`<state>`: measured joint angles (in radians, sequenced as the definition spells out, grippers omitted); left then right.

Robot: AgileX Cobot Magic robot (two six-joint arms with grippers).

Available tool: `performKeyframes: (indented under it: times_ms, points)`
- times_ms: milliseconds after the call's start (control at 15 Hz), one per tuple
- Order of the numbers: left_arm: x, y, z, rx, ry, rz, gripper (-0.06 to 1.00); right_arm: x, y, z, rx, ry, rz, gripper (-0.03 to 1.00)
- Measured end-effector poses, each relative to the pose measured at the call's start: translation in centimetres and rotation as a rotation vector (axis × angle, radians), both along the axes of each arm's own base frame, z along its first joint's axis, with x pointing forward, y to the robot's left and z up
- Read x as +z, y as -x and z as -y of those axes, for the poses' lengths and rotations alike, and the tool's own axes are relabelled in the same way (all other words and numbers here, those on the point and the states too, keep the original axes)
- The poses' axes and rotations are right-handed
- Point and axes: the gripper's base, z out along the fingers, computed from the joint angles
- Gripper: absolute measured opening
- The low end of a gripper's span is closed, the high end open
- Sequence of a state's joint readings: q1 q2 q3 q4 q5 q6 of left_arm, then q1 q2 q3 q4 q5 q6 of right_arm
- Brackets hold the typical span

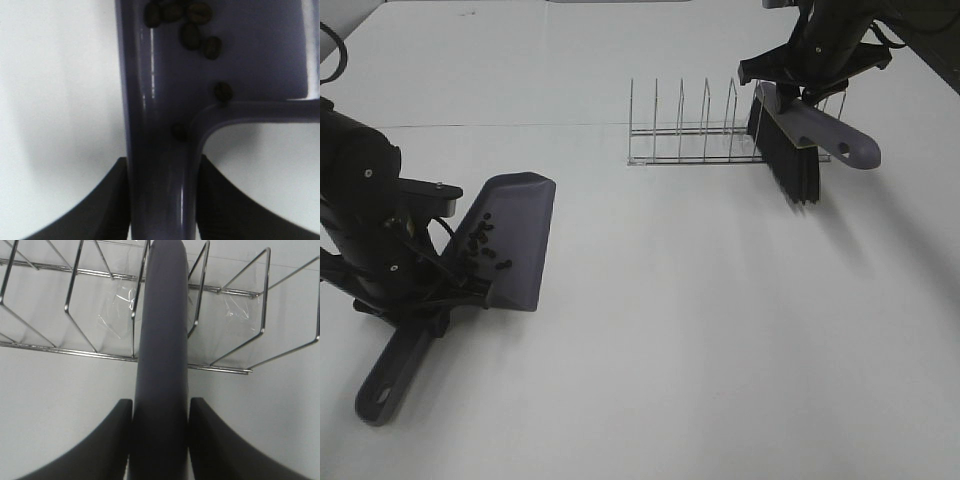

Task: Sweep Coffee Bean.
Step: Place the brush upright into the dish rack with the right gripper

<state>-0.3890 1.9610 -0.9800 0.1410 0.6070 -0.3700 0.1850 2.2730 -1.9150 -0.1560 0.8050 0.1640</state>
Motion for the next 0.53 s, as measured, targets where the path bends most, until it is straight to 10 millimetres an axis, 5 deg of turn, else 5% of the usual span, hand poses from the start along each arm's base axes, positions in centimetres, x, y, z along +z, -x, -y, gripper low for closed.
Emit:
performKeyframes:
  times_ms: [533]
  points:
    - [0.00, 0.00, 0.00, 0.000, 0.000, 0.000, 0.35, 0.85, -0.01, 0.12, -0.034, 0.007, 0.034, 0.29]
